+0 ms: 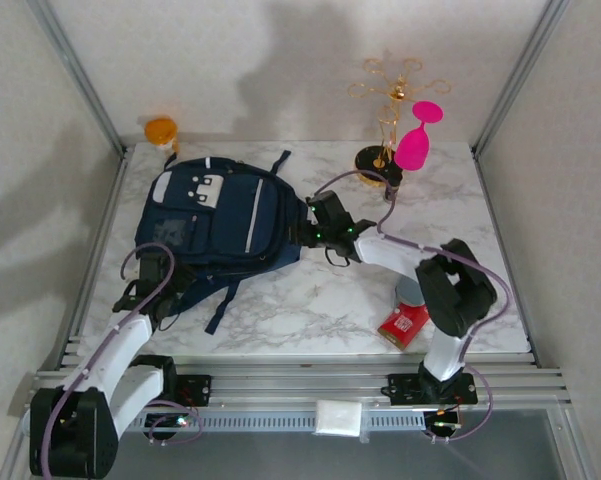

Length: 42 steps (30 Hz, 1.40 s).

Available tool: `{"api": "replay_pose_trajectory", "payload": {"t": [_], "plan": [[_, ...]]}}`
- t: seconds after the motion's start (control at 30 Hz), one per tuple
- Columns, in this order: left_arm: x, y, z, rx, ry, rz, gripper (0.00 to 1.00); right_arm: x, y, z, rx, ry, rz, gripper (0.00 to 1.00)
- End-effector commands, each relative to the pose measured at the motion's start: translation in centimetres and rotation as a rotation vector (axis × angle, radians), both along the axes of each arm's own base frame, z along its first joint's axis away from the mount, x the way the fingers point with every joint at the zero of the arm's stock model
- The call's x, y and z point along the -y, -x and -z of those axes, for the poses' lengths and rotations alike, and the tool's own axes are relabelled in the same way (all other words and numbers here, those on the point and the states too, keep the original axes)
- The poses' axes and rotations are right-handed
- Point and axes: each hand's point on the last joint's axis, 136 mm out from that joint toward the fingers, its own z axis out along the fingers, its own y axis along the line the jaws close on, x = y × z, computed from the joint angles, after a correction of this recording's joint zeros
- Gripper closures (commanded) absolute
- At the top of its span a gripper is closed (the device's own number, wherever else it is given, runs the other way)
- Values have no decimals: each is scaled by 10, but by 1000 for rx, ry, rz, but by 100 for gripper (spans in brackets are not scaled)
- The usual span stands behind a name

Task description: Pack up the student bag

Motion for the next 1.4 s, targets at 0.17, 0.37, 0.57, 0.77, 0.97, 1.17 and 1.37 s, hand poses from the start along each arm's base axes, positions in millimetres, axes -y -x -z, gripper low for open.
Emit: {"api": "replay_pose_trajectory", "payload": {"t": [0.17, 0.37, 0.57, 0.77, 0.97, 1.17, 1.37], "plan": [[7, -35, 3, 82, 101, 44, 39, -56, 105, 4, -89, 6, -160, 44], [18, -44, 4, 119, 176, 62, 68, -113, 141, 13, -120, -24, -244, 42], [35, -47, -5, 162, 268, 95, 97, -168, 153, 20, -135, -97, -296, 42], [53, -48, -32, 231, 331, 138, 100, -196, 142, 27, -127, -135, -287, 47], [64, -49, -42, 252, 356, 166, 100, -201, 124, 35, -56, -103, -228, 50], [72, -49, -42, 246, 372, 182, 100, -196, 101, 38, 46, -52, -112, 50], [65, -41, -38, 232, 344, 140, 100, -182, 75, 36, 122, 7, 52, 53]]}}
